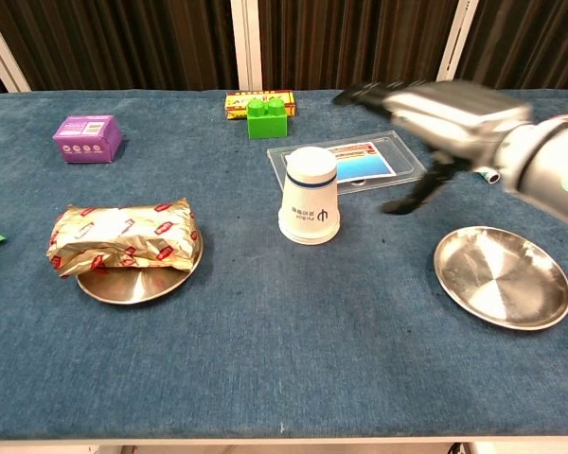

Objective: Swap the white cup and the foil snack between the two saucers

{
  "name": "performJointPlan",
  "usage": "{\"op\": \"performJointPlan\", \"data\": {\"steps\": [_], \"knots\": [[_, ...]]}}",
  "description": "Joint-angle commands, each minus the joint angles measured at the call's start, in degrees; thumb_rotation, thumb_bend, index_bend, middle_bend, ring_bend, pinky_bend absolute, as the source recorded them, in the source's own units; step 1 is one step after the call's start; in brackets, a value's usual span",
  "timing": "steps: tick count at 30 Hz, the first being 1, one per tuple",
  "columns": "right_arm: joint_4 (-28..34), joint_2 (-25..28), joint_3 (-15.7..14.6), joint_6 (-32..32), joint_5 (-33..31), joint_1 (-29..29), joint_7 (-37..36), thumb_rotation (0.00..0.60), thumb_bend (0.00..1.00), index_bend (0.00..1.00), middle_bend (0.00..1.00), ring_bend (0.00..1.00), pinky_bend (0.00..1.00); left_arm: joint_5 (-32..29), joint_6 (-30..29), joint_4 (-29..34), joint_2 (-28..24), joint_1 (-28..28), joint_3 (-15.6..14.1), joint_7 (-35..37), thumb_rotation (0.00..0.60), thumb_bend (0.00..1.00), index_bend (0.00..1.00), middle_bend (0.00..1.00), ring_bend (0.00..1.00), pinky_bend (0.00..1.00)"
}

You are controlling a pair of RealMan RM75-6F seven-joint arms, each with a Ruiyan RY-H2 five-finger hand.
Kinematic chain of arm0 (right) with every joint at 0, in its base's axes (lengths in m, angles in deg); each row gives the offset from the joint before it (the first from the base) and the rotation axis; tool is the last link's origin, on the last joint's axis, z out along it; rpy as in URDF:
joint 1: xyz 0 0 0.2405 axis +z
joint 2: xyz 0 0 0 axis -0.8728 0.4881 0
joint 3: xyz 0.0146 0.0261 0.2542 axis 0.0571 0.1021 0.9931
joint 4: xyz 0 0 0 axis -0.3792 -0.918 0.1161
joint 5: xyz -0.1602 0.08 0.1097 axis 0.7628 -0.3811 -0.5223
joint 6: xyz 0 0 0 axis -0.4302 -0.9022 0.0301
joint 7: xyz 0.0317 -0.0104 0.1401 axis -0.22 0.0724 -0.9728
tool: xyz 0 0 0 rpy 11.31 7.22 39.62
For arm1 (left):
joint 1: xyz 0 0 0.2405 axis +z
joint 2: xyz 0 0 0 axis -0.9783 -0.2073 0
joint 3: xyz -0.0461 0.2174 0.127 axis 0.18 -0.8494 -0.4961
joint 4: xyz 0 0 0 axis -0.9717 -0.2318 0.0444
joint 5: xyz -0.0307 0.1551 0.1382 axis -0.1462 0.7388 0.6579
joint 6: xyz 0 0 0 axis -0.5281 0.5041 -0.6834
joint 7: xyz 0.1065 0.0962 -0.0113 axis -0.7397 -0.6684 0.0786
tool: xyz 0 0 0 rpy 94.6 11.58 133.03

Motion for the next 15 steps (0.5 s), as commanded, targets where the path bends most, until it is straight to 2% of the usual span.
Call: {"op": "performJointPlan", "data": {"steps": [1,4,6,11,15], "knots": [[2.92,10.02,-10.5,-17.33,13.56,-12.29,-3.55,0.6,0.31,0.0,0.0,0.0,0.02,6.03,-1.81,-3.79,4.67,-2.74,-0.8,6.27,0.6,0.11,0.06,0.01,0.0,0.1],[0.38,14.3,-15.25,-26.39,17.27,-19.6,-6.26,0.6,0.31,0.0,0.0,0.0,0.0,8.01,1.31,-2.55,7.15,-5.17,-1.22,4.02,0.6,0.12,0.09,0.03,0.0,0.1],[-0.68,16.05,-16.55,-29.93,17.73,-22.69,-9.41,0.6,0.31,0.0,0.0,0.0,0.0,7.55,4.37,-0.52,8.46,-6.5,-1.01,1.4,0.6,0.14,0.1,0.04,0.0,0.1],[-3.95,18.39,-17.16,-35.56,18.13,-27.68,-18.58,0.6,0.31,0.0,0.0,0.0,0.0,2.36,15.28,5.66,12.68,-10.99,1.25,-5.69,0.6,0.2,0.13,0.04,0.0,0.1],[-4.75,19.6,-16.66,-36.08,19.38,-28.43,-20.65,0.6,0.31,0.0,0.0,0.0,0.0,-2.68,19.47,6.34,18.14,-13.8,5.64,-12.69,0.6,0.19,0.13,0.05,0.01,0.1]]}}
